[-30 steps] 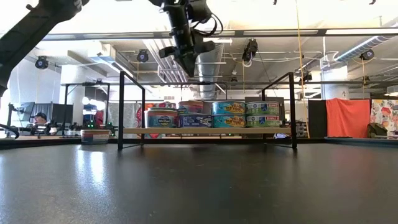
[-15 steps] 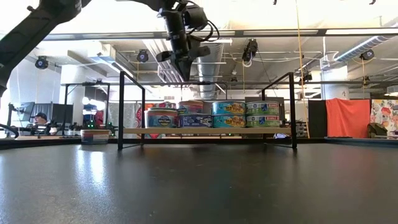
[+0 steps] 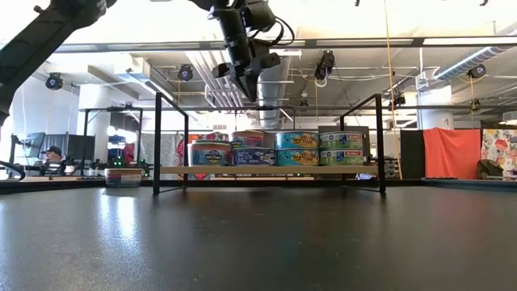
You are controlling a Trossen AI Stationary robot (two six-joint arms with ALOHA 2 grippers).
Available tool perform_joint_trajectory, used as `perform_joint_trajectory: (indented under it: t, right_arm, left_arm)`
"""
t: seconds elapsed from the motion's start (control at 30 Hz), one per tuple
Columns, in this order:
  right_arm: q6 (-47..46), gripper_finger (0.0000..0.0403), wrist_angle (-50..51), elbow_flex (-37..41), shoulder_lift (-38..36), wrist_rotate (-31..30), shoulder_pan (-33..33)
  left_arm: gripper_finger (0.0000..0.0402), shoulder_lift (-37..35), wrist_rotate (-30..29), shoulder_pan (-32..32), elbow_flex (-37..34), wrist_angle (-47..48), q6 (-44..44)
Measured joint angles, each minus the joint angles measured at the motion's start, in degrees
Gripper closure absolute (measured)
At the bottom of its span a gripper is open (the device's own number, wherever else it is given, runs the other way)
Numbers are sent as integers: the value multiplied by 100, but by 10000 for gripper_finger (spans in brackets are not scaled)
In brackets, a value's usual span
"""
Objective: Stack canned seafood by type on shelf
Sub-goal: Stack the blue-pink tuna can on top of the other blue-pink tuna can on the shelf
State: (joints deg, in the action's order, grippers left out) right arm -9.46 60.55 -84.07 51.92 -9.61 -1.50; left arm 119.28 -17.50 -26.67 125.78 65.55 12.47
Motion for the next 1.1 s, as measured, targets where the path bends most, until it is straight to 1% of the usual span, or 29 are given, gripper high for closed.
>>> perform_joint_trajectory:
  t: [0.23, 0.4, 0.6, 0.77, 0.93, 1.1]
  right_arm:
    - [-103, 390, 1, 23, 0, -16, 0]
    - [135, 390, -163, 79, 0, -377, -59]
    - [336, 390, -556, 90, 77, -398, -136]
    - [344, 390, -557, 90, 90, -400, -162]
    - [286, 390, -527, 90, 69, -410, -162]
    - [465, 390, -509, 90, 70, -757, -162]
  left_arm:
    - [402, 0, 2, 49, 4, -269, -206]
    - [402, 49, -26, -5, -71, -411, -234]
    - [402, 248, -52, -77, -108, -180, -18]
    - [402, 236, -294, -36, 12, 127, -46]
    - [402, 222, -350, -37, 109, 216, -97]
    - [402, 219, -350, -38, 109, 259, -146]
